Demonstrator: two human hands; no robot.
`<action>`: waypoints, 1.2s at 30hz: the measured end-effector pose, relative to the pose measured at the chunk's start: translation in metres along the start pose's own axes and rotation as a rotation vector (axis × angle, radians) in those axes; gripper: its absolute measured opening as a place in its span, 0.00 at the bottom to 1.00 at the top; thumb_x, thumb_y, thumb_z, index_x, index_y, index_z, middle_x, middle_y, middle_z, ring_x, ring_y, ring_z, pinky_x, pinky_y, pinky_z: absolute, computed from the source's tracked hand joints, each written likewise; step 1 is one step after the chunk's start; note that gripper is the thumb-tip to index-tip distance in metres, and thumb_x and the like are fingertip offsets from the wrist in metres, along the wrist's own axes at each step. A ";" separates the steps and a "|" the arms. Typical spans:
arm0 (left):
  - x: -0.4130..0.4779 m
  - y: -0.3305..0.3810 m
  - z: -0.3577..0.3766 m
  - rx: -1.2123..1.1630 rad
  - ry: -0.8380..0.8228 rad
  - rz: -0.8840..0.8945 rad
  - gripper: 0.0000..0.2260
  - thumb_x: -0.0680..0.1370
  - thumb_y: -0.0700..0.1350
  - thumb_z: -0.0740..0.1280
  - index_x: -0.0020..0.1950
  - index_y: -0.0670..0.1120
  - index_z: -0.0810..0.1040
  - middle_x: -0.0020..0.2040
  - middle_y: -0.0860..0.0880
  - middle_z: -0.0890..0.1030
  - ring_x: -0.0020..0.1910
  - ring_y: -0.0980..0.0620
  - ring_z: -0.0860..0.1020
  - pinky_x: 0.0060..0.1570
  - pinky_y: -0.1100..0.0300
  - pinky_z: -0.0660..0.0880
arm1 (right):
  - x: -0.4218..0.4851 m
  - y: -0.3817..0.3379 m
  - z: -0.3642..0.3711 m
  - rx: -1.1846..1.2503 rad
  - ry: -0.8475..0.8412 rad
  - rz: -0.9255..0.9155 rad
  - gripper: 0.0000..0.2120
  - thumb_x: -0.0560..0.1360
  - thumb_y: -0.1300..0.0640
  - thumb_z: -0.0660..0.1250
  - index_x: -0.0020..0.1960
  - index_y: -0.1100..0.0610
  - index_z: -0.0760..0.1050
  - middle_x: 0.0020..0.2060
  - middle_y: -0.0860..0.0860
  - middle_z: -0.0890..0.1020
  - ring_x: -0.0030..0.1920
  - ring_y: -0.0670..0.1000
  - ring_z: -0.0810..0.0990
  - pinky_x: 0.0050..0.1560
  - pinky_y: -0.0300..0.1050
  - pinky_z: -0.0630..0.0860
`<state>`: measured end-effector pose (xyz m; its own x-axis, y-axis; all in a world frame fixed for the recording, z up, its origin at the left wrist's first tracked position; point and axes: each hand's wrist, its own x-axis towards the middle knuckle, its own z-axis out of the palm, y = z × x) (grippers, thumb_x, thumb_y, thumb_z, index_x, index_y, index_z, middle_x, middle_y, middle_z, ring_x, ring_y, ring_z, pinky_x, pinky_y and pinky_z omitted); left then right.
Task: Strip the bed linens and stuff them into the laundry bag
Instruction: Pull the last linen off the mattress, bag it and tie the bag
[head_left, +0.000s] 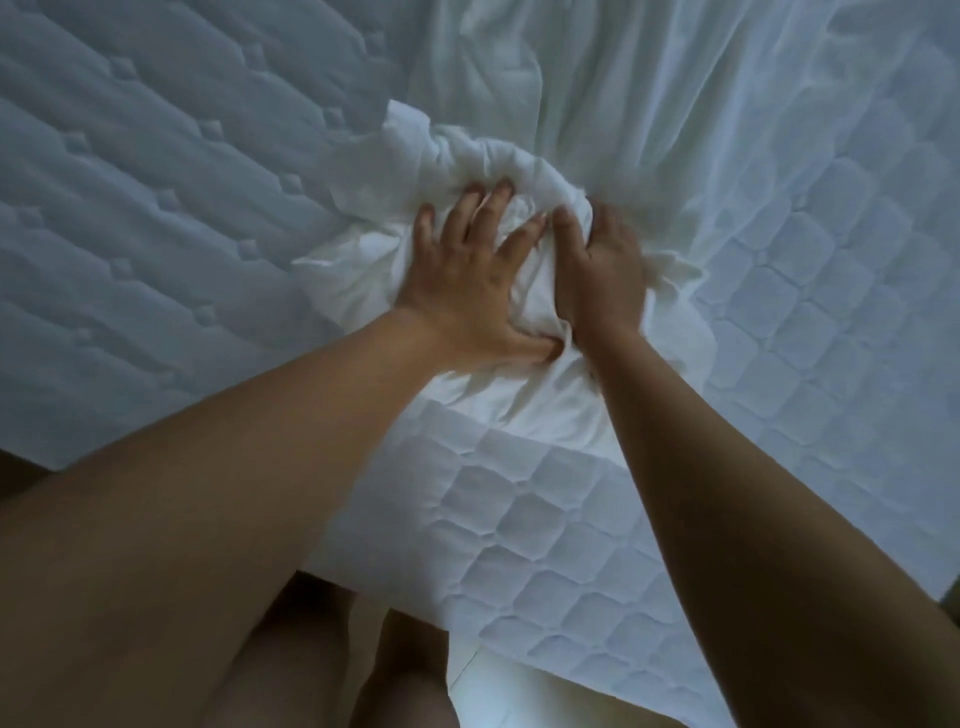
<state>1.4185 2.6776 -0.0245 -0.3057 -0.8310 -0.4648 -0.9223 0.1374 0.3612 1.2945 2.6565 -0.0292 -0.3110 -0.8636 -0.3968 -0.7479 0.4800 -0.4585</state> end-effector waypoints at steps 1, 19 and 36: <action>0.008 -0.003 0.001 -0.006 0.031 -0.008 0.51 0.58 0.77 0.52 0.78 0.55 0.53 0.78 0.46 0.50 0.76 0.44 0.51 0.72 0.42 0.50 | 0.009 0.001 0.004 -0.020 0.001 0.009 0.33 0.71 0.33 0.49 0.65 0.52 0.72 0.62 0.53 0.76 0.64 0.56 0.71 0.66 0.55 0.65; -0.031 0.005 0.018 -0.042 0.039 -0.095 0.50 0.56 0.72 0.56 0.77 0.55 0.56 0.77 0.48 0.56 0.72 0.44 0.59 0.67 0.47 0.59 | 0.005 0.014 0.002 0.069 -0.368 -0.095 0.23 0.80 0.45 0.49 0.56 0.57 0.78 0.57 0.59 0.80 0.60 0.57 0.76 0.58 0.43 0.69; -0.201 -0.003 0.099 0.371 0.130 0.303 0.64 0.47 0.60 0.80 0.76 0.50 0.50 0.73 0.40 0.55 0.69 0.30 0.61 0.61 0.33 0.65 | -0.112 0.066 0.038 -0.025 -0.259 -0.079 0.25 0.81 0.43 0.49 0.60 0.61 0.73 0.59 0.59 0.77 0.61 0.58 0.74 0.62 0.49 0.67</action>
<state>1.4597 2.8974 -0.0123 -0.5633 -0.7808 -0.2703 -0.8254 0.5464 0.1419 1.3023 2.7907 -0.0455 -0.0935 -0.8282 -0.5526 -0.7794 0.4062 -0.4770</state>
